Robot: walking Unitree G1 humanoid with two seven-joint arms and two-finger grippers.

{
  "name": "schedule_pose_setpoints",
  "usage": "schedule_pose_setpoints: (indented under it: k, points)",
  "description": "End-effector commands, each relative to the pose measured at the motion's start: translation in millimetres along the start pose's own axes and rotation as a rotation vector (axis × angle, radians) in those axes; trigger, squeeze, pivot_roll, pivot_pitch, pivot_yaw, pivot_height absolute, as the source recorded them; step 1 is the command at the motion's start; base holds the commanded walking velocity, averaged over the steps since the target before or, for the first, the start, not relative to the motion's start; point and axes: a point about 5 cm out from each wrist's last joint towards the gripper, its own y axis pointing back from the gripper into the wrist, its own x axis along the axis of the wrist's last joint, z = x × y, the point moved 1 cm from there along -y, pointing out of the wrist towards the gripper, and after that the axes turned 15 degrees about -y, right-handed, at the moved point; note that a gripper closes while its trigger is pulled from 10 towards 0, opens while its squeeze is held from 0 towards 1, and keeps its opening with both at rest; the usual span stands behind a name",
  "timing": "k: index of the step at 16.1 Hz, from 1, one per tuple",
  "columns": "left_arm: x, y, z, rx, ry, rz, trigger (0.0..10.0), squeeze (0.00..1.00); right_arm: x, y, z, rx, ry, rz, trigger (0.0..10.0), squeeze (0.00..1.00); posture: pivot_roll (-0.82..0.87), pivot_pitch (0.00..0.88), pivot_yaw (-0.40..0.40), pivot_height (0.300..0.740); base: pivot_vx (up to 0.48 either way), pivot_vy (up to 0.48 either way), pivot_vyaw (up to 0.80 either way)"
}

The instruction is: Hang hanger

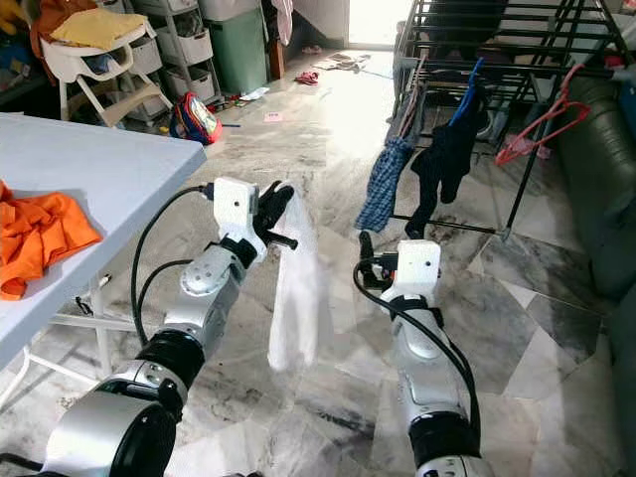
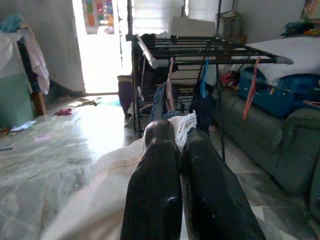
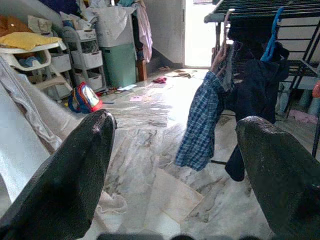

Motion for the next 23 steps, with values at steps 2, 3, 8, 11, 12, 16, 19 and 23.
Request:
schedule_pose_setpoints:
  k: [2,3,8,11,12,16,19,23]
  points:
    - [19,-7.2,0.2,-0.047,-0.009,0.083,10.0,0.0,9,-4.4,-1.5,0.027,-0.005,0.015,10.0,0.0,-0.02,0.048,0.07,0.74,0.0,0.0,0.0]
    - [22,-8.4,2.8,-0.069,-0.016,0.099,10.0,0.0,10,-4.8,-2.0,0.038,-0.007,0.016,10.0,0.0,-0.02,0.048,0.07,0.74,0.0,0.0,0.0]
    - [39,-6.2,16.7,-0.245,-0.097,0.197,10.0,0.0,15,-3.8,-3.3,0.112,-0.007,-0.007,10.0,0.0,0.0,0.091,0.065,0.74,0.0,0.0,0.0]
    - [45,-1.7,16.7,-0.334,-0.21,0.228,10.0,0.0,16,1.9,2.3,0.193,-0.021,-0.066,10.0,0.0,0.01,0.133,0.065,0.74,0.0,0.0,0.0]
    - [46,-1.3,16.3,-0.341,-0.212,0.23,10.0,0.0,16,2.6,2.7,0.206,-0.024,-0.074,10.0,0.0,0.01,0.139,0.064,0.74,0.0,0.0,0.0]
    - [69,-0.6,20.9,-0.38,-0.215,0.317,10.0,0.0,9,7.3,-1.9,0.306,-0.043,-0.166,10.0,0.0,0.01,0.159,0.065,0.74,0.0,0.0,0.0]
    - [78,-1.6,28.0,-0.402,-0.214,0.346,10.0,0.0,-1,11.2,-22.9,0.424,-0.074,-0.23,10.0,0.0,0.02,0.153,0.065,0.74,0.0,0.0,0.0]
    - [86,0.8,30.7,-0.422,-0.207,0.366,10.0,0.0,0,1.5,-12.8,0.32,0.003,-0.189,10.0,0.0,0.02,0.15,0.07,0.74,0.0,0.0,0.0]
